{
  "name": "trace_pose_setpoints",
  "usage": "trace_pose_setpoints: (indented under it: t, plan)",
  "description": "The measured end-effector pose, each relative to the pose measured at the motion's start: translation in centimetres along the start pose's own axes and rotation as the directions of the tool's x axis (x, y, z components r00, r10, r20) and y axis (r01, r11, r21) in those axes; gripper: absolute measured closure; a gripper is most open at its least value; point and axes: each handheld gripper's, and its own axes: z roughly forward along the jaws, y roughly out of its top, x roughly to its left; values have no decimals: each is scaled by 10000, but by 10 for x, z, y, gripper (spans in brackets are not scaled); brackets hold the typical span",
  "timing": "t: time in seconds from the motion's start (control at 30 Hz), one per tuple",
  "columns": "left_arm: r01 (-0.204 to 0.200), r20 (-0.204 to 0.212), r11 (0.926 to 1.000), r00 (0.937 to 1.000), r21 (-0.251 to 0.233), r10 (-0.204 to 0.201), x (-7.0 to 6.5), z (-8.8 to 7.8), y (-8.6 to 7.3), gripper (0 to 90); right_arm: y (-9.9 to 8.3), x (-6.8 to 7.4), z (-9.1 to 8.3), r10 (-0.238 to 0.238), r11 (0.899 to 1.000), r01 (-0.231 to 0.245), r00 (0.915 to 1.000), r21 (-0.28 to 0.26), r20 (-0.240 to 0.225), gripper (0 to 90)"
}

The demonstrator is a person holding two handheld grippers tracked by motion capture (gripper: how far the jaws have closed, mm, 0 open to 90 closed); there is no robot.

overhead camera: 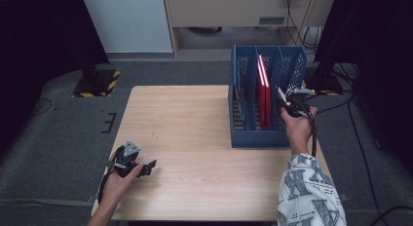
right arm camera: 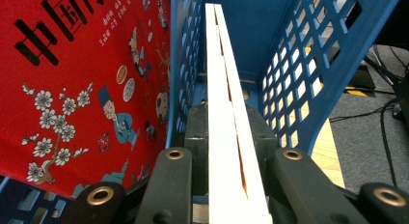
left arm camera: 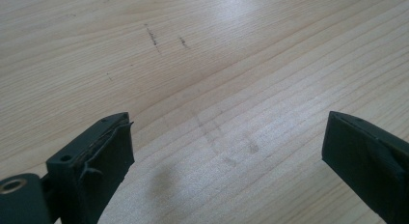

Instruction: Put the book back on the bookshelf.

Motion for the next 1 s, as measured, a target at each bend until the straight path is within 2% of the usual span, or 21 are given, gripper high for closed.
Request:
trace_pose_setpoints:
  t: [0.7,0.8,1.0]
  plan:
    - [-88,14,10000,10000,15,88,-1,0,0,33,-5,-1,-1,-155,9990,165,9996,425,-220,758]
    - [-94,6,10000,10000,26,94,-2,0,1,33,-7,-2,-2,27,9985,-12,9996,556,-267,757]
    - [-116,-5,9999,9999,16,116,-2,0,1,33,-10,-3,-2,-62,9976,82,9996,690,-290,754]
